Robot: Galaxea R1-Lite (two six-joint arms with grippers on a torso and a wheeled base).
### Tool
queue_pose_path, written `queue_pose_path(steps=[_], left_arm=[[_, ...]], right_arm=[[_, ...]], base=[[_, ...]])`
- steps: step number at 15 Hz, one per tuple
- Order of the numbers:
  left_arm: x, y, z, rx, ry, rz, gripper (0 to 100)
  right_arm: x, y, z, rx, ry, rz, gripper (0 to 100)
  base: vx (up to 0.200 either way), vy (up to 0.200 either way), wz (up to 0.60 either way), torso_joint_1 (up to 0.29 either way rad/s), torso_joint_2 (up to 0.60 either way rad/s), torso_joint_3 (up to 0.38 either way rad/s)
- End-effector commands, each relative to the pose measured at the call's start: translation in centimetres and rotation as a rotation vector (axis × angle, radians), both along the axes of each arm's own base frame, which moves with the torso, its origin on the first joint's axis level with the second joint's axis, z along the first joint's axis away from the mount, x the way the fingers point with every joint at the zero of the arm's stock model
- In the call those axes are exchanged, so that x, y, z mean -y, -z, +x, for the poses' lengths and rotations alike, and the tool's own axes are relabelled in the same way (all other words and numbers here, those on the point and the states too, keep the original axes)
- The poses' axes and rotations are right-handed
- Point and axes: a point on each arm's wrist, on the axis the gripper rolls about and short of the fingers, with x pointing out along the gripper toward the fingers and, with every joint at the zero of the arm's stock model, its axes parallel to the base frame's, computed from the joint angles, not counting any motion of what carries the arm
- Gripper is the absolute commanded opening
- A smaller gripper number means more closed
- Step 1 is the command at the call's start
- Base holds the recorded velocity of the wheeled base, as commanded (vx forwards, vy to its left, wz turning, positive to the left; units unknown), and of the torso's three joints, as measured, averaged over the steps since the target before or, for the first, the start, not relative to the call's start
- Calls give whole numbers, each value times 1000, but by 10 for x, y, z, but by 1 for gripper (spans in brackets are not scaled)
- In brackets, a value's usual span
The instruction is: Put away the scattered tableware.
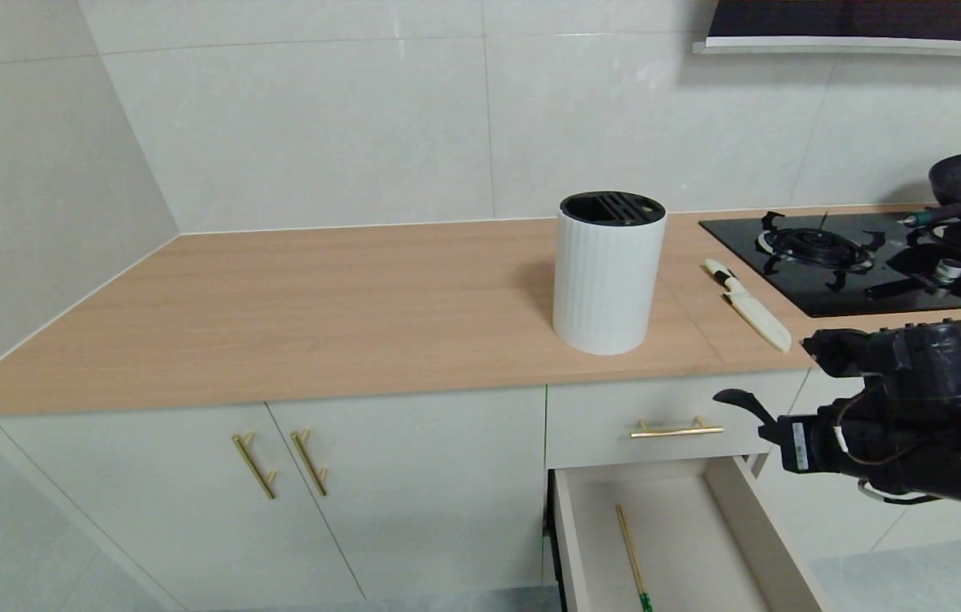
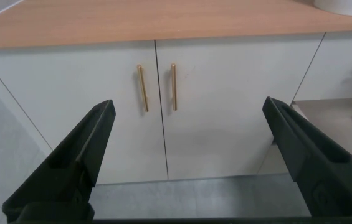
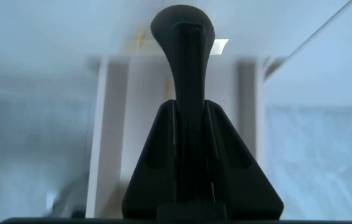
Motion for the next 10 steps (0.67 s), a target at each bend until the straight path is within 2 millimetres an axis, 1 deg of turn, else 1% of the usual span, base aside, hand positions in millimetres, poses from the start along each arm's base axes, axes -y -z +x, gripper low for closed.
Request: queue_pose_path(steps=[1, 2, 3, 4, 5, 8, 10], left_arm=[[0, 0, 0, 0, -1, 0, 100], [0, 0, 0, 0, -1, 0, 100], [0, 0, 0, 0, -1, 0, 100], [0, 0, 0, 0, -1, 0, 100], [0, 0, 0, 0, -1, 0, 100], [0, 0, 0, 0, -1, 0, 100], [0, 0, 0, 1, -1, 0, 100]], right_arm=[[-7, -5, -29, 14, -63, 4, 0], [-10, 1, -35, -9, -84, -8, 0], [-11, 5, -37, -23, -91, -12, 0], [-14, 18, -35, -76, -98, -29, 0], [-15, 25, -31, -104, -94, -41, 0], [-16, 29, -27, -92, -92, -38, 0], [-16, 29, -27, -91, -92, -37, 0]], base=[[0, 0, 0, 0, 0, 0], [0, 0, 0, 0, 0, 0], [0, 0, 0, 0, 0, 0], [0, 0, 0, 0, 0, 0], [0, 0, 0, 0, 0, 0], [0, 0, 0, -24, 56, 35], [0, 0, 0, -154, 354, 210]])
